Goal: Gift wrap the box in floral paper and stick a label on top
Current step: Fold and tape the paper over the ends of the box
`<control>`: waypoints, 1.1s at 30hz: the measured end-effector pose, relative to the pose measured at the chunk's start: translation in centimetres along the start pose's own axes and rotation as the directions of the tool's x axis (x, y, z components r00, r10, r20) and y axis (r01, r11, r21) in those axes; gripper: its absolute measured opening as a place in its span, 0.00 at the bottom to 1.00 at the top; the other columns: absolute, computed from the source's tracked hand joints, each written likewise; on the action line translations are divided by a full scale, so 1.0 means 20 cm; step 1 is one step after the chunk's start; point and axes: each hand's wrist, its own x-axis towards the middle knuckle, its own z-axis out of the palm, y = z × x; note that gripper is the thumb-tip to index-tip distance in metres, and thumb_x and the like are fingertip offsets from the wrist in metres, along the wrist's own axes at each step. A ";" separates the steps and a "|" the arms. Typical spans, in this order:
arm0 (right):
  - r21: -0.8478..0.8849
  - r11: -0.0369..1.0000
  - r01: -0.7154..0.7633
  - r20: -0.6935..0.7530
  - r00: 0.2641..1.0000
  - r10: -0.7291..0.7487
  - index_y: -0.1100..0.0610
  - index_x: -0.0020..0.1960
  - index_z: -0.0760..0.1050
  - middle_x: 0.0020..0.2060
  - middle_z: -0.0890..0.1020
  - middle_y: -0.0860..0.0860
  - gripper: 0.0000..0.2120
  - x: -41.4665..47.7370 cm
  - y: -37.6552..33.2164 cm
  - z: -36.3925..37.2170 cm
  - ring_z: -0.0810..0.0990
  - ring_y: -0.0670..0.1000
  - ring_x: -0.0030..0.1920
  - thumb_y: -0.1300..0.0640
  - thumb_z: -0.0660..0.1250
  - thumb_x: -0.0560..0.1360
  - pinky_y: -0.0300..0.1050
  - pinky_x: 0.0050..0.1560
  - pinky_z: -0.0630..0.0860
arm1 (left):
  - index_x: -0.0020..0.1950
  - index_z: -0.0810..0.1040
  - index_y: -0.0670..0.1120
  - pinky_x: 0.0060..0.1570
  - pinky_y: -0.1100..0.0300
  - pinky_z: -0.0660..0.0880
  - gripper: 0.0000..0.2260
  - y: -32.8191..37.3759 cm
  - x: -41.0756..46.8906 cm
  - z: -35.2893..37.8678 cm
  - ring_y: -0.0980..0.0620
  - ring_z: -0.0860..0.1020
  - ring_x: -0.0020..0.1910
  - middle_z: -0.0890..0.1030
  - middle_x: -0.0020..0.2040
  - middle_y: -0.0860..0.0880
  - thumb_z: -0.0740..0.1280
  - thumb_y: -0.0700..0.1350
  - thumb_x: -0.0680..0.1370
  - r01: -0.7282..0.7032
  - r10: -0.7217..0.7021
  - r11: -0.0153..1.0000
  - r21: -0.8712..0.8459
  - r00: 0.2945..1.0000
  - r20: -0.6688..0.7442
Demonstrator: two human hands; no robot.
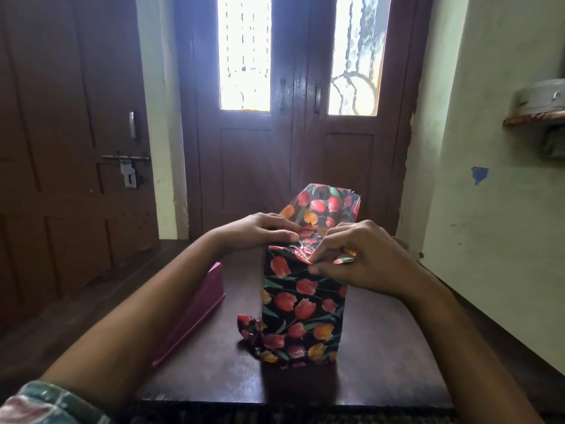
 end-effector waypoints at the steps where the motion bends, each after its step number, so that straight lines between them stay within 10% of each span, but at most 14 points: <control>1: 0.012 1.000 -0.010 0.014 1.000 0.010 0.47 0.45 0.83 0.35 0.78 0.32 0.15 0.00 -0.01 0.00 0.80 0.38 0.38 0.38 0.67 0.67 0.38 0.41 0.79 | 0.65 0.75 0.55 0.58 0.65 0.71 0.21 0.01 0.00 -0.01 0.57 0.73 0.61 0.73 0.65 0.55 0.67 0.56 0.72 0.023 -0.023 1.000 -0.002 0.998 0.059; 11: 0.040 0.982 -0.184 -0.089 0.978 0.187 0.50 0.50 0.79 0.37 0.82 0.43 0.11 0.05 -0.03 0.03 0.81 0.42 0.41 0.49 0.72 0.70 0.48 0.51 0.79 | 0.74 0.57 0.60 0.73 0.52 0.57 0.48 0.01 0.02 -0.06 0.54 0.59 0.73 0.57 0.76 0.55 0.66 0.74 0.58 0.080 -0.117 0.986 0.147 0.958 0.263; 18: -0.135 0.930 -0.341 0.283 0.887 0.366 0.52 0.77 0.43 0.74 0.60 0.51 0.46 0.20 -0.04 -0.01 0.59 0.52 0.73 0.47 0.71 0.71 0.41 0.67 0.61 | 0.74 0.55 0.63 0.74 0.49 0.55 0.52 -0.02 0.00 -0.06 0.53 0.57 0.74 0.53 0.77 0.56 0.68 0.76 0.54 0.104 -0.133 0.988 0.117 0.949 0.285; 23: -0.217 0.871 -0.440 0.435 0.755 0.490 0.50 0.75 0.54 0.72 0.64 0.52 0.37 0.18 0.01 0.03 0.64 0.53 0.70 0.40 0.65 0.73 0.44 0.63 0.66 | 0.71 0.56 0.65 0.69 0.50 0.64 0.52 -0.01 -0.04 -0.07 0.52 0.66 0.68 0.58 0.74 0.54 0.69 0.75 0.51 0.115 -0.138 0.989 0.093 0.945 0.298; 33: -0.322 0.894 -0.312 0.243 0.885 0.397 0.47 0.74 0.60 0.71 0.68 0.48 0.34 0.08 0.09 0.12 0.67 0.51 0.69 0.36 0.61 0.72 0.49 0.63 0.69 | 0.72 0.61 0.62 0.67 0.52 0.68 0.51 -0.05 -0.04 -0.05 0.53 0.70 0.66 0.64 0.70 0.56 0.70 0.74 0.52 0.119 -0.119 0.993 0.015 0.971 0.209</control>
